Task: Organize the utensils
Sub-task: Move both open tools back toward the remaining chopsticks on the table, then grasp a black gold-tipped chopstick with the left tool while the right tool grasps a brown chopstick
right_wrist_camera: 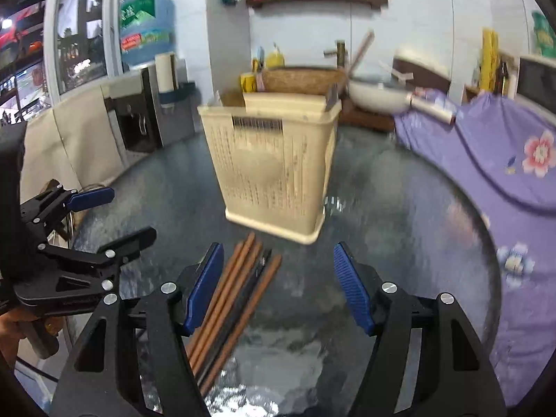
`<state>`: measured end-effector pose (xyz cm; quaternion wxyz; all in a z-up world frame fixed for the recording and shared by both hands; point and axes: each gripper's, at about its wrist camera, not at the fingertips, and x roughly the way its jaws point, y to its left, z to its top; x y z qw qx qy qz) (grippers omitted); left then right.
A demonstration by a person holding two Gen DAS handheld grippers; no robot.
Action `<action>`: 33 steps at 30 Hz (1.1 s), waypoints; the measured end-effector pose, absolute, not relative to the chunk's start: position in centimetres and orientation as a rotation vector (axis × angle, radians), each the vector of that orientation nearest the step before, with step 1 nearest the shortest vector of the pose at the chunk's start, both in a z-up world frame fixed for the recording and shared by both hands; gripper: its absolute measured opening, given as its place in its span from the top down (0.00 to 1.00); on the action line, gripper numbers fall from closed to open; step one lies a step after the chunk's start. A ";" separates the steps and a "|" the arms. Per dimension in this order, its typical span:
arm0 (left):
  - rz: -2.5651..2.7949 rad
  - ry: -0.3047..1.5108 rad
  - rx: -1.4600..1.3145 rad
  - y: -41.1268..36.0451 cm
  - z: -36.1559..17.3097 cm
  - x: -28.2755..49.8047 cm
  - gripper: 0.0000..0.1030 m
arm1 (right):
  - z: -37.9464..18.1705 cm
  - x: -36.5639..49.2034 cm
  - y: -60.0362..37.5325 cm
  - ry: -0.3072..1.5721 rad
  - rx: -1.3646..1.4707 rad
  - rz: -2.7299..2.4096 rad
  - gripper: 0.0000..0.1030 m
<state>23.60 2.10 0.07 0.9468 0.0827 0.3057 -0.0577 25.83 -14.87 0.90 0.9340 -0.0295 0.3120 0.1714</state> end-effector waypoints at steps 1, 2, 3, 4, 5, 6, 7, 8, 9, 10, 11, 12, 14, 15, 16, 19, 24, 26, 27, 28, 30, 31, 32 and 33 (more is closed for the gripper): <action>-0.120 0.644 0.165 2.1 -0.5 23.6 0.31 | -0.3 25.9 -14.9 0.677 -0.059 0.341 0.36; -0.124 0.666 0.163 2.1 -1.1 23.6 0.33 | -1.2 25.8 -14.8 0.700 -0.066 0.331 0.36; -0.130 0.688 0.161 2.1 -1.7 23.6 0.37 | -1.9 25.9 -14.8 0.717 -0.071 0.323 0.37; -0.139 0.709 0.159 2.0 -2.2 23.7 0.38 | -2.5 26.0 -14.7 0.732 -0.075 0.318 0.39; -0.145 0.720 0.160 1.9 -2.5 23.7 0.39 | -3.3 26.0 -14.7 0.760 -0.080 0.314 0.41; -0.153 0.731 0.166 1.7 -2.8 23.8 0.39 | -3.9 26.2 -14.7 0.784 -0.077 0.313 0.45; -0.157 0.739 0.174 1.5 -3.1 23.8 0.40 | -4.5 26.4 -14.8 0.807 -0.063 0.314 0.47; -0.159 0.752 0.191 1.2 -3.4 23.9 0.41 | -4.7 26.7 -14.8 0.820 -0.048 0.317 0.48; -0.162 0.759 0.199 1.0 -3.7 24.0 0.43 | -5.1 26.9 -14.8 0.840 -0.021 0.325 0.51; -0.166 0.767 0.201 0.8 -3.9 24.1 0.44 | -5.3 27.1 -14.9 0.857 0.004 0.336 0.52; -0.168 0.774 0.202 0.7 -4.1 24.1 0.45 | -5.4 27.2 -14.7 0.866 0.019 0.344 0.52; -0.167 0.785 0.201 0.7 -4.4 24.4 0.47 | -5.5 27.2 -14.5 0.872 0.025 0.348 0.54; -0.164 0.803 0.194 0.8 -4.7 24.6 0.48 | -5.4 27.3 -13.7 0.878 0.006 0.346 0.56; -0.164 0.814 0.185 0.8 -4.8 24.9 0.49 | -5.4 27.4 -13.4 0.881 0.001 0.347 0.57; -0.164 0.822 0.178 0.8 -5.0 25.1 0.50 | -5.4 27.5 -13.0 0.888 -0.004 0.344 0.59; -0.163 0.842 0.177 0.7 -5.3 25.7 0.53 | -5.5 28.1 -12.3 0.906 -0.013 0.325 0.69; -0.157 0.853 0.180 0.3 -5.5 26.2 0.54 | -5.8 29.3 -11.5 0.942 -0.029 0.298 0.74; -0.149 0.854 0.193 0.1 -5.4 26.5 0.54 | -5.7 29.7 -11.2 0.947 -0.047 0.288 0.75; -0.145 0.857 0.196 0.0 -5.4 26.7 0.54 | -5.7 30.0 -11.0 0.949 -0.060 0.282 0.76; -0.142 0.863 0.196 -0.1 -5.4 26.9 0.55 | -5.7 30.3 -10.7 0.955 -0.068 0.276 0.79; -0.143 0.879 0.187 -0.2 -5.3 27.5 0.57 | -5.7 30.9 -10.6 0.964 -0.068 0.275 0.81; -0.146 0.888 0.181 -0.3 -5.2 27.9 0.58 | -5.7 31.3 -10.4 0.970 -0.065 0.276 0.82; -0.146 0.897 0.176 -0.3 -5.2 28.3 0.58 | -5.7 31.6 -10.4 0.973 -0.067 0.272 0.82; -0.146 0.904 0.174 -0.4 -5.1 28.6 0.59 | -5.6 31.8 -10.3 0.974 -0.071 0.268 0.84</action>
